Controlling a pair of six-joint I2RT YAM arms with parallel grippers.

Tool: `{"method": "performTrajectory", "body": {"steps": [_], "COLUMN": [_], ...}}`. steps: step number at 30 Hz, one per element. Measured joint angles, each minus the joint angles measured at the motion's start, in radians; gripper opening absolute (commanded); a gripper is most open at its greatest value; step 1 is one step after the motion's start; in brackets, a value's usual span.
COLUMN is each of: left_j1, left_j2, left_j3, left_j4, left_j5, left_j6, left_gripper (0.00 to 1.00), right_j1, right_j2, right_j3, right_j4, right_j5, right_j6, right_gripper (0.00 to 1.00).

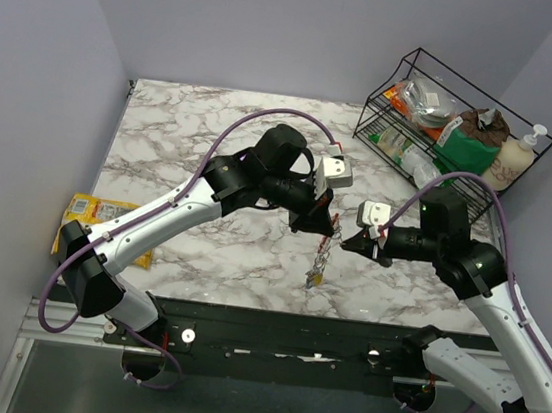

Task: Remove the keys from the keyring
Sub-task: Remove the key from the keyring.

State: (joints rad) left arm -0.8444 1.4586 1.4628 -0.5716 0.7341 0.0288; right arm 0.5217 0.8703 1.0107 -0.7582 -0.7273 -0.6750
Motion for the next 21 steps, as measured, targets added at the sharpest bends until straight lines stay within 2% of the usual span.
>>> {"method": "performTrajectory", "body": {"steps": [10, 11, 12, 14, 15, 21], "left_j1": [0.007, 0.008, 0.009, 0.016, 0.018, 0.032], "left_j2": [-0.002, -0.002, -0.005, -0.011, -0.014, -0.032], "left_j3": [-0.014, -0.015, -0.015, -0.015, -0.015, -0.015], "left_j4": [0.010, 0.014, 0.019, 0.028, 0.032, 0.058], "left_j5": [0.012, 0.012, 0.011, 0.011, 0.010, 0.003], "left_j6": [-0.018, -0.018, -0.019, -0.019, -0.023, -0.023], "left_gripper": [0.01, 0.08, 0.21, 0.25, 0.33, 0.39], "right_j1": [0.000, 0.000, 0.000, 0.000, 0.000, 0.000], "right_j2": [-0.019, -0.020, -0.021, -0.027, -0.027, -0.037], "right_j3": [0.031, 0.044, 0.054, 0.080, 0.097, 0.163], "right_j4": [-0.071, -0.091, -0.108, -0.148, -0.167, -0.259], "right_j5": [-0.001, -0.002, -0.004, -0.009, -0.012, -0.020], "right_j6": [-0.037, -0.039, -0.040, -0.043, -0.044, -0.053], "right_gripper": [0.01, 0.01, 0.01, 0.01, 0.01, 0.01]}}
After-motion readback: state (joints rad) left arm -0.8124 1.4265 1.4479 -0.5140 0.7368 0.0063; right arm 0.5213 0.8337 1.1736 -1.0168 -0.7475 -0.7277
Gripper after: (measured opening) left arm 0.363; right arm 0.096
